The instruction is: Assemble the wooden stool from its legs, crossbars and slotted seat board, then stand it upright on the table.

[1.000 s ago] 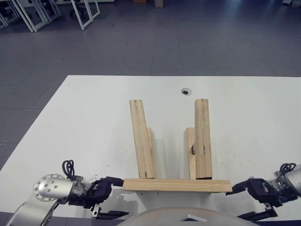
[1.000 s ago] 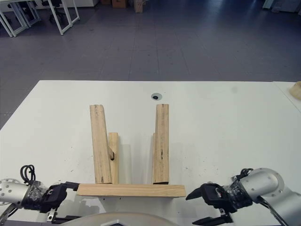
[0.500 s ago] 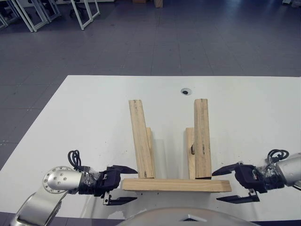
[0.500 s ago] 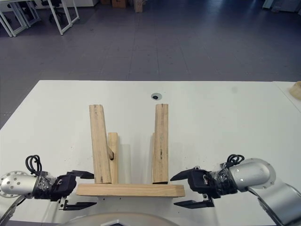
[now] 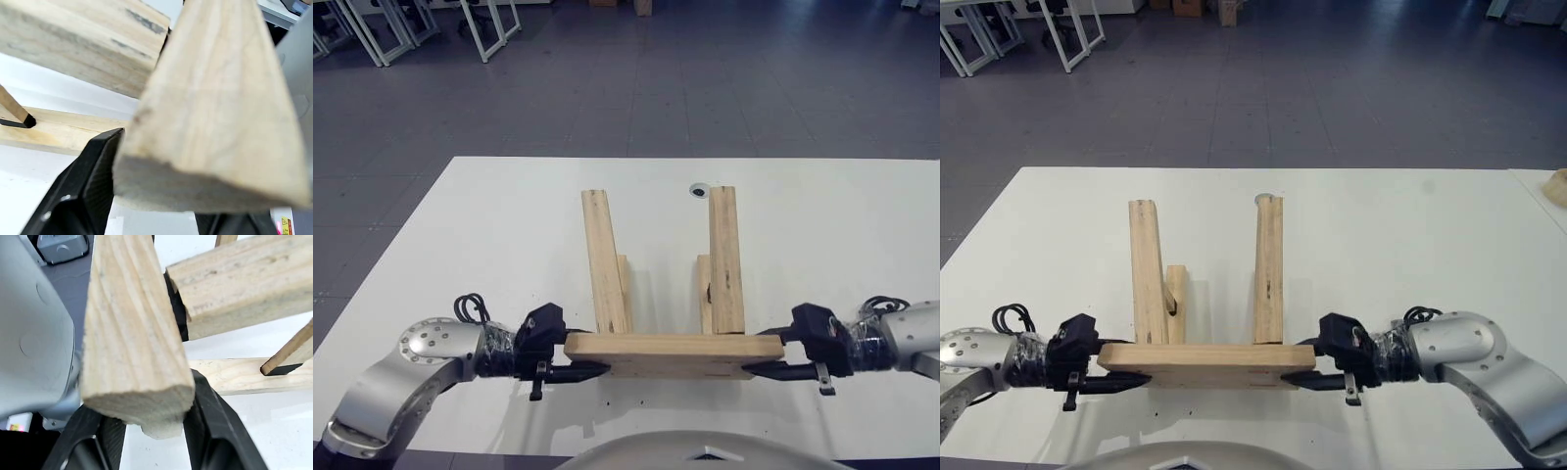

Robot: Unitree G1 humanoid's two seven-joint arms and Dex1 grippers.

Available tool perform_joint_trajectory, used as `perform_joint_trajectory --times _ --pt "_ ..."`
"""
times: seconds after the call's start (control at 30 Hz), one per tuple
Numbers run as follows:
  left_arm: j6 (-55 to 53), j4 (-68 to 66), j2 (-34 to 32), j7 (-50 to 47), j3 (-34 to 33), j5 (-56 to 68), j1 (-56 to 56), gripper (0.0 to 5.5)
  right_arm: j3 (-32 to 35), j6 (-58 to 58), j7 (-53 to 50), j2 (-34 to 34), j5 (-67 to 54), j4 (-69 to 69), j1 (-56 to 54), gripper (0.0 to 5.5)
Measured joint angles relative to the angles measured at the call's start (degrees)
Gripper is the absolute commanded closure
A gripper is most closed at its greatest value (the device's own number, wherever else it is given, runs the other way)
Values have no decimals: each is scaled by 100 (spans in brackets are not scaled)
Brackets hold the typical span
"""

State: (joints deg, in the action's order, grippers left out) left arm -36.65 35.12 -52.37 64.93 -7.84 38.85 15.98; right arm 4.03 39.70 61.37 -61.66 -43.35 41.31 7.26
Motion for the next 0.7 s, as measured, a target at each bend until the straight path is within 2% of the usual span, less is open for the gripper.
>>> perform_joint_trajectory --times 0.13,0.3,0.47,0.6,0.67,0.7 --pt "-558 -82 -15 -17 -431 628 -600 358 230 936 -322 -98 -1205 -323 -767 407" --pt "-1820 -365 -715 -7 -662 1860 -1262 358 264 1559 -900 -626 -2816 -523 -1394 407" --pt "-2320 -1004 -1261 -350 -677 3675 -1728 358 60 2092 -946 -1105 -4534 -1432 -2077 407" --pt "-2572 -1957 -1350 -1525 -146 5701 -2534 358 -806 3170 -1079 -937 -5716 -3057 -3512 407" --pt "-2676 -2532 -1229 -2535 377 6708 -3250 358 -1488 3896 -1470 -467 -6203 -4494 -4566 407" --pt "-2794 -2913 -1031 -3061 620 7064 -3645 334 -1835 4245 -1690 -207 -6362 -5299 -5094 407"
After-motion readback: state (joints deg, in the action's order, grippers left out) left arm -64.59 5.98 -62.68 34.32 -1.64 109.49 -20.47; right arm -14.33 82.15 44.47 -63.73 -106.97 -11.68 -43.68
